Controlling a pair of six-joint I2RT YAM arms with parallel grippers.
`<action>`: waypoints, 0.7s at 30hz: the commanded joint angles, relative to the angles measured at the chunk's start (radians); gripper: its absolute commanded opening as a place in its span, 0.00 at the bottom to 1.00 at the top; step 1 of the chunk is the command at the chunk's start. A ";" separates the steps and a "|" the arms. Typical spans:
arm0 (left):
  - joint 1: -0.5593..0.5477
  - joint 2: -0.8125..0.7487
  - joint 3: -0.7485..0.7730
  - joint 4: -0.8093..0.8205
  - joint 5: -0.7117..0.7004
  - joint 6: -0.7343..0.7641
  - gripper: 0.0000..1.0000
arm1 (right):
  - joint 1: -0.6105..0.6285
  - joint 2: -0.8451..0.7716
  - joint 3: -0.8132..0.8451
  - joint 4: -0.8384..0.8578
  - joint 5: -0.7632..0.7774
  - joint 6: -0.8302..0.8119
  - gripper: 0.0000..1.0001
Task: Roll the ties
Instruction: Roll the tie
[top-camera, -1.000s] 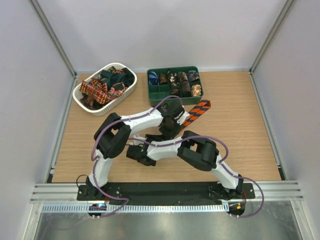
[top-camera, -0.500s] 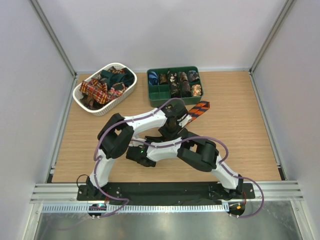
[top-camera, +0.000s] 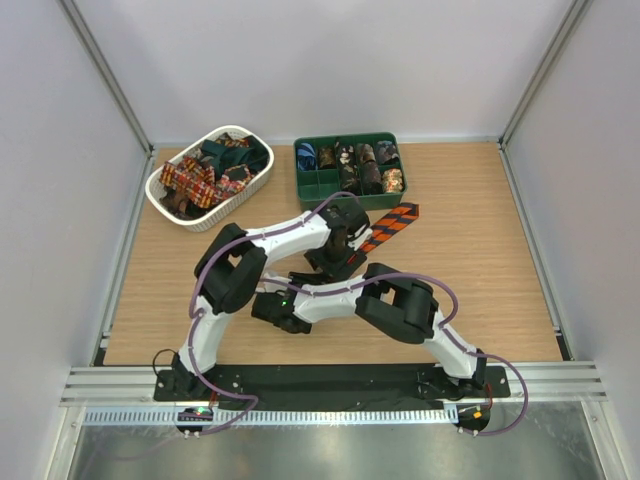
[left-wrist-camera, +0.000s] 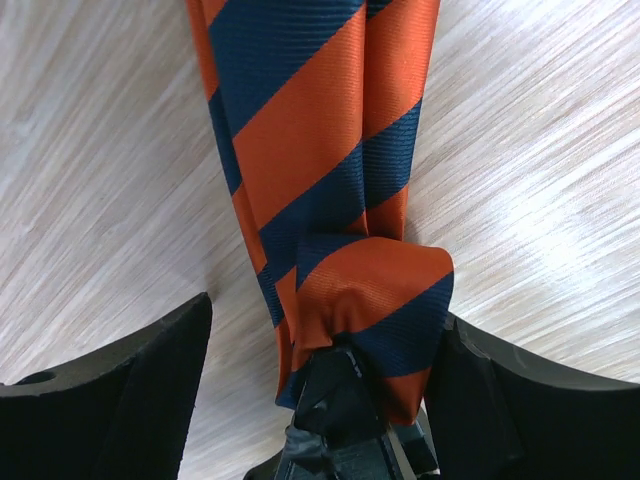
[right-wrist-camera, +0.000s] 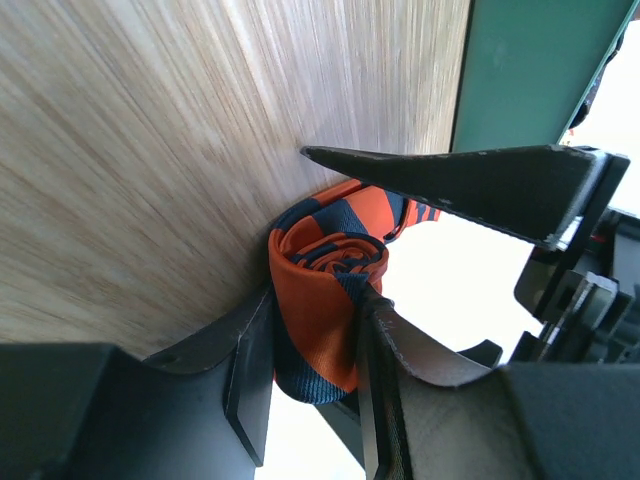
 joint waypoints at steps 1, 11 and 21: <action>0.019 -0.007 0.071 0.003 -0.042 0.001 0.80 | 0.009 -0.026 -0.016 -0.016 -0.101 0.027 0.01; 0.025 -0.043 0.114 0.105 0.105 0.013 0.84 | 0.012 -0.031 -0.013 -0.024 -0.121 0.039 0.01; 0.109 -0.130 0.137 0.165 0.104 -0.010 0.88 | 0.012 -0.060 -0.037 0.007 -0.164 0.044 0.01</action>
